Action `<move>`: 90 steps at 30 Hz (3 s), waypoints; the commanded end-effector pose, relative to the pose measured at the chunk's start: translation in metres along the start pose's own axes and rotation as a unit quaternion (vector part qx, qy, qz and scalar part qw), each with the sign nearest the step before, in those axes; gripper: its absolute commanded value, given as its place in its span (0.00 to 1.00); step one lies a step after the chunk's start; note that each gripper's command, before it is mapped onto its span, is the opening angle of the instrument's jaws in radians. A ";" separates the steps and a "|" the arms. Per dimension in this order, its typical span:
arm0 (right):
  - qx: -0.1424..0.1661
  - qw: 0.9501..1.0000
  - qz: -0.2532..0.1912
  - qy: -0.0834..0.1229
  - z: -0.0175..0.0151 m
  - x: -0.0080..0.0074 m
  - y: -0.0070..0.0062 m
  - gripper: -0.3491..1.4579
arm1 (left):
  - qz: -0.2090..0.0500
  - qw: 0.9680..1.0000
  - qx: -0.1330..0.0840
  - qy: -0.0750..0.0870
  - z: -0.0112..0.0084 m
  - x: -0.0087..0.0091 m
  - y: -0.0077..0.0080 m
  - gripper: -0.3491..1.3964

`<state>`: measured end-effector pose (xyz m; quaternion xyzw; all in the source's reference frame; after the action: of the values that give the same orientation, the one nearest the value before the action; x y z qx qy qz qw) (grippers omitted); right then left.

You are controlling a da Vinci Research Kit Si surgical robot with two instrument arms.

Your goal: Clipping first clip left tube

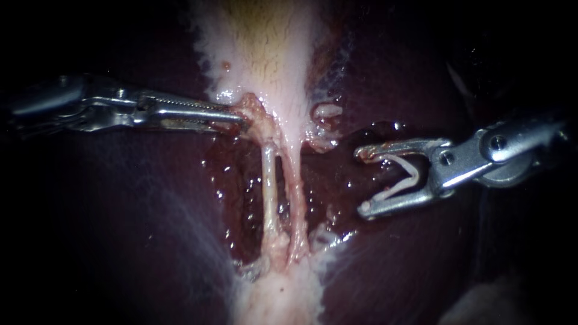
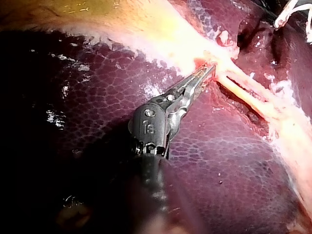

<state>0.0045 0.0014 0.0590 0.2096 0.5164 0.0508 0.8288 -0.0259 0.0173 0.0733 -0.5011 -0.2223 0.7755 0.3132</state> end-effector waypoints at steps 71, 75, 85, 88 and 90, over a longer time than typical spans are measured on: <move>0.041 0.997 0.041 -0.046 0.0173 -0.0037 0.0006 0.46 | -0.001 1.000 -0.010 0.023 -0.0094 0.0069 0.0066 0.00; 0.031 0.998 0.042 -0.047 0.0175 -0.0040 0.0016 0.46 | -0.001 1.000 -0.010 0.023 -0.0094 0.0069 0.0066 0.00; 0.026 0.998 0.045 -0.025 0.0197 -0.0036 0.0029 0.47 | -0.001 1.000 -0.009 0.023 -0.0092 0.0068 0.0066 0.00; 0.045 0.998 0.045 -0.015 0.0204 -0.0035 0.0027 0.47 | -0.001 1.000 -0.009 0.023 -0.0092 0.0068 0.0067 0.00; 0.068 0.997 0.042 -0.006 0.0206 -0.0035 0.0025 0.47 | -0.001 1.000 -0.009 0.023 -0.0092 0.0068 0.0067 0.00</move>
<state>0.0213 -0.0036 0.0707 0.2921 0.5087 0.0438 0.8087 -0.0213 0.0177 0.0608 -0.5218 -0.2227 0.7611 0.3145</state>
